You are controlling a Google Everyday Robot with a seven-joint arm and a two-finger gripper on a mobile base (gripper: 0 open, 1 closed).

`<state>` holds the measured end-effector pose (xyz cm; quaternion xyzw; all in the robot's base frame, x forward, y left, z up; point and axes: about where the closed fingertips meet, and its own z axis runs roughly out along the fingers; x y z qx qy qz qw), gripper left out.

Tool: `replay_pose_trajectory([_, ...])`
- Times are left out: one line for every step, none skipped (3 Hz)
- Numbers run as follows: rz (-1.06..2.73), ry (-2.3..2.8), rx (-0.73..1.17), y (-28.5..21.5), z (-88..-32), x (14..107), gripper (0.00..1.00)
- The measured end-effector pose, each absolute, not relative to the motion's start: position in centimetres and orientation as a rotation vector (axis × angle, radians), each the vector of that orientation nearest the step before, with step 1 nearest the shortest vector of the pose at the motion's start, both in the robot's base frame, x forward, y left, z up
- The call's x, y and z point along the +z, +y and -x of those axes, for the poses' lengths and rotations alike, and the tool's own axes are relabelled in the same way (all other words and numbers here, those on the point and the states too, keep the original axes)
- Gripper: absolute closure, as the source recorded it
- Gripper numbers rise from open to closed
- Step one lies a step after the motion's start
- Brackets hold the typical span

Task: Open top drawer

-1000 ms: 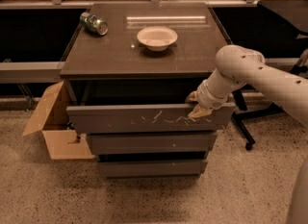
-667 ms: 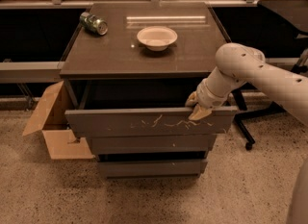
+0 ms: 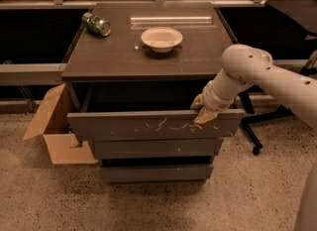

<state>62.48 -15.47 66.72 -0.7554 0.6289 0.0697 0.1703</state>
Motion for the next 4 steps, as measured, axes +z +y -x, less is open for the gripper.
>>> replay_pose_trajectory([2.146, 1.786, 0.199, -15.5, -62.5, 66.7, 0.30])
replay_pose_trajectory([2.177, 1.758, 0.242, -15.0, -61.6, 66.4, 0.06])
replay_pose_trajectory([2.224, 1.732, 0.298, -14.1, -59.4, 66.1, 0.00])
replay_pose_trajectory([2.259, 1.725, 0.337, -13.4, -57.5, 65.8, 0.00])
